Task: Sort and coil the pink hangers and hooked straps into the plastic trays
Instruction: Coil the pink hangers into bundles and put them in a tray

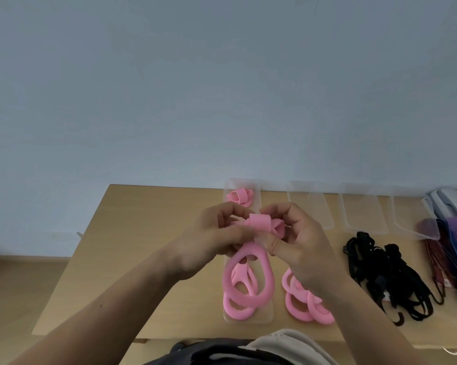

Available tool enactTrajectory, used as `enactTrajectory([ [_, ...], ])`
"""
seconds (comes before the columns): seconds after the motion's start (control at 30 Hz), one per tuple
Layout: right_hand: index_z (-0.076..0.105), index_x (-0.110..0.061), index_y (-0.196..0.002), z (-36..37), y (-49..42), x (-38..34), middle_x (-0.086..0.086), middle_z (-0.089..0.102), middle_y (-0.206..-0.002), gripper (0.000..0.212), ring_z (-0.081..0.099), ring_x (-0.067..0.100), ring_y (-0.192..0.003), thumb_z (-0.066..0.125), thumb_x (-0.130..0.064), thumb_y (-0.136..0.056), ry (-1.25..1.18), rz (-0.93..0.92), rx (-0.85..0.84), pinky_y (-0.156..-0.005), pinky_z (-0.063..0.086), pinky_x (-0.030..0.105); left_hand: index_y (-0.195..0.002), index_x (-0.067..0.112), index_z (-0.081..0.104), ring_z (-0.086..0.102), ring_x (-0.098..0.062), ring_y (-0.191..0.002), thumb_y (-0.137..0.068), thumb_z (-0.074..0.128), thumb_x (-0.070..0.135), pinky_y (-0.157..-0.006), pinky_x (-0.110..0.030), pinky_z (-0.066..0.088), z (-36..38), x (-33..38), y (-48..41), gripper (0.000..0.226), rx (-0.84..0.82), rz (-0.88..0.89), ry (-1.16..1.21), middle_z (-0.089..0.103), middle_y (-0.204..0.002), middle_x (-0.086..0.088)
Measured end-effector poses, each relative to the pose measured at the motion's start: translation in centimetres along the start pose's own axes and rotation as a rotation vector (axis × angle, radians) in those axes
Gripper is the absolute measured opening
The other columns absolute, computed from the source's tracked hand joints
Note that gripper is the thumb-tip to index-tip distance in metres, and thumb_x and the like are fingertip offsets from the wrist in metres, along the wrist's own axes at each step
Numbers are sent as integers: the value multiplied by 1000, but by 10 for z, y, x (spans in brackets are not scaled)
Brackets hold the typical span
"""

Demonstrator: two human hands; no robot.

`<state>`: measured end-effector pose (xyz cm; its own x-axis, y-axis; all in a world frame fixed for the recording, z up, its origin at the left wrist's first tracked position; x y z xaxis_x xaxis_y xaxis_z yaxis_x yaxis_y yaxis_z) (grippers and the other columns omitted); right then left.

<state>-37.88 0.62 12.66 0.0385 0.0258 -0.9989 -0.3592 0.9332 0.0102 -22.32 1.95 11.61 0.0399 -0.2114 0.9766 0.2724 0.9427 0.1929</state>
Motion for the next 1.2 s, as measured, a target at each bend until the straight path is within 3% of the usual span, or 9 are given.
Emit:
enactTrajectory([
  [0.07,60,-8,-107,0,1,0,-2,72,-89,33,71,16,-83,70,8,-80,7,-8,-21,-69,57,24,-110,4,61,67,-34,-74,-76,73,33,-71,-45,54,0,0,0,47,14,-11,23,67,-89,-23],
  [0.23,59,-9,-112,-2,2,3,6,73,-97,36,72,24,-90,73,1,-81,-20,-4,-52,-74,58,28,-111,4,60,68,-41,-79,-81,71,19,-75,-52,55,2,0,0,35,43,23,35,68,-98,-29],
  [0.4,68,-13,-99,-6,-1,4,7,68,-77,27,63,22,-64,68,-35,-83,11,65,14,-58,53,27,-108,3,61,70,-35,-77,-79,74,7,-73,-46,57,0,2,1,33,64,82,5,65,-101,-29],
  [0.5,66,-12,-99,-3,0,3,5,74,-79,28,72,21,-69,70,-30,-78,52,57,-21,-59,56,26,-112,5,57,71,-34,-77,-78,77,2,-72,-38,58,0,1,3,40,66,72,25,66,-100,-22],
  [0.6,64,-7,-98,-3,2,0,0,73,-79,19,72,17,-72,73,-9,-81,46,-10,-15,-62,55,21,-117,9,53,71,-39,-82,-73,78,3,-73,-36,57,0,-5,3,51,75,-8,88,64,-104,-20],
  [0.8,63,-14,-98,-5,4,-2,13,66,-88,31,66,25,-78,78,2,-76,142,-68,16,-71,57,29,-100,11,72,68,-33,-84,-80,67,23,-82,-41,57,9,-5,9,24,-90,-100,119,65,-106,-29],
  [0.97,65,-27,-96,-1,7,3,-13,64,-83,36,61,5,-73,81,-6,-71,206,-102,-40,-68,50,19,-92,9,74,69,-31,-81,-85,67,34,-72,-35,57,9,-5,9,27,-67,-145,118,71,-89,-19],
  [1.1,63,-35,-97,-4,6,5,-9,64,-90,39,62,13,-79,82,-23,-65,252,-77,-32,-73,54,30,-92,8,73,69,-26,-75,-79,74,23,-65,-32,56,6,-5,9,20,-6,-109,145,72,-86,-16],
  [1.2,62,-32,-108,-5,5,6,-4,66,-98,47,64,21,-90,81,-29,-65,164,-43,-60,-79,57,36,-102,3,62,69,-28,-73,-73,78,12,-62,-32,55,3,-5,8,34,63,-72,156,71,-86,-14],
])
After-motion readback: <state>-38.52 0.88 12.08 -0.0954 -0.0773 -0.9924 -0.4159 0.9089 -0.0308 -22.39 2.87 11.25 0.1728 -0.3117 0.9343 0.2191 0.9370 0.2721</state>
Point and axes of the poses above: each hand's wrist, its own y-axis away from the middle knuckle, its own z-axis out of the palm, x = y × z, the point moved 5 cm from there along -y, towards the middle knuckle
